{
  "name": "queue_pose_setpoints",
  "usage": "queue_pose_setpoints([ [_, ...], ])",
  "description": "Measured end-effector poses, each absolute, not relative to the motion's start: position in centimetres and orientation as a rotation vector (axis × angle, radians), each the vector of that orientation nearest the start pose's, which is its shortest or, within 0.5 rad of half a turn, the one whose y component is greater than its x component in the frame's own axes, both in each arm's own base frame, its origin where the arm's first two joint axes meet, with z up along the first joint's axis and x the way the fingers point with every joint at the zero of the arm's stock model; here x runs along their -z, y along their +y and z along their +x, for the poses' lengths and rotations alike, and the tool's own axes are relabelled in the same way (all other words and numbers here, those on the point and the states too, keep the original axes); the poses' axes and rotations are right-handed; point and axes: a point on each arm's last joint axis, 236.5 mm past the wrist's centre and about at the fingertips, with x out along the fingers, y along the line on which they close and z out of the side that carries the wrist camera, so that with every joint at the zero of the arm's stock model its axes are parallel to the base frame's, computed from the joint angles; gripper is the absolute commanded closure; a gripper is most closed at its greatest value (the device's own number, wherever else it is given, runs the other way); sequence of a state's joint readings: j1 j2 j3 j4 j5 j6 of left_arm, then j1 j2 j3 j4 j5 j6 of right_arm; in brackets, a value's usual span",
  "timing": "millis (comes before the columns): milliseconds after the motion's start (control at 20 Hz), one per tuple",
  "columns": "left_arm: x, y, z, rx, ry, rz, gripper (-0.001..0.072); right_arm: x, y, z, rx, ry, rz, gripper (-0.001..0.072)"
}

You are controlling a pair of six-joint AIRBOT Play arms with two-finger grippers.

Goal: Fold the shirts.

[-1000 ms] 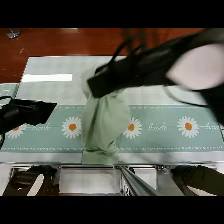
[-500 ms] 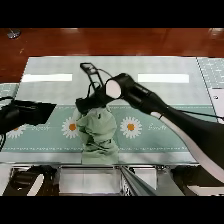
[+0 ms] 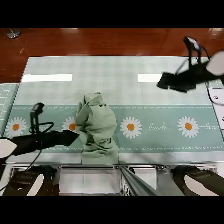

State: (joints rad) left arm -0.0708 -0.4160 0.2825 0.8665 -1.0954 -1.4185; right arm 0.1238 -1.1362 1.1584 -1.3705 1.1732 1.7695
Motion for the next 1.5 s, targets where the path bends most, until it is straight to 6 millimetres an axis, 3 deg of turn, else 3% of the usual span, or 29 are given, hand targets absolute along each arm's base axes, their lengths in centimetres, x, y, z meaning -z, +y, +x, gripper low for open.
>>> queue_pose_setpoints([
  [150, 4.1, -16.4, 17.4, 0.519, 1.145, -0.624, 0.0008, -1.8, 8.5, 32.4, -0.115, 1.237, 0.385, 0.0095],
  [350, 5.6, -17.3, 17.9, 0.523, 1.135, -0.699, 0.0012, 2.0, 11.7, 29.7, -0.187, 1.27, 0.471, 0.0095],
  [400, 5.9, -17.7, 17.9, 0.528, 1.138, -0.711, 0.0116, 2.5, 12.8, 29.6, -0.208, 1.266, 0.488, 0.0095],
  [450, 6.3, -18.2, 18.0, 0.531, 1.147, -0.714, 0.0483, 2.9, 13.8, 29.5, -0.226, 1.268, 0.497, 0.0095],
  [500, 6.6, -18.6, 18.0, 0.534, 1.155, -0.711, 0.0684, 3.4, 14.8, 29.5, -0.241, 1.268, 0.514, 0.0095],
  [600, 6.1, -19.5, 18.6, 0.57, 1.148, -0.679, 0.0687, 4.2, 16.7, 29.3, -0.266, 1.282, 0.541, 0.0095],
  [750, 2.0, -20.3, 21.4, 0.657, 1.05, -0.611, 0.0687, 5.5, 19.5, 28.9, -0.299, 1.308, 0.577, 0.0095],
  [900, -2.5, -18.1, 25.1, 0.654, 0.937, -0.532, 0.0687, 6.4, 23.4, 28.2, -0.36, 1.338, 0.599, 0.0095],
  [1000, -4.2, -16.1, 26.5, 0.619, 0.901, -0.517, 0.0687, 6.8, 26.5, 27.9, -0.41, 1.354, 0.602, 0.0095],
  [1200, -5.2, -13.9, 27.2, 0.581, 0.897, -0.501, 0.0687, 7.2, 32.2, 28.7, -0.491, 1.364, 0.595, 0.0096],
  [1500, -5.4, -13.1, 27.3, 0.569, 0.902, -0.492, 0.0687, 7.8, 38.9, 29.7, -0.584, 1.393, 0.582, 0.0096],
])
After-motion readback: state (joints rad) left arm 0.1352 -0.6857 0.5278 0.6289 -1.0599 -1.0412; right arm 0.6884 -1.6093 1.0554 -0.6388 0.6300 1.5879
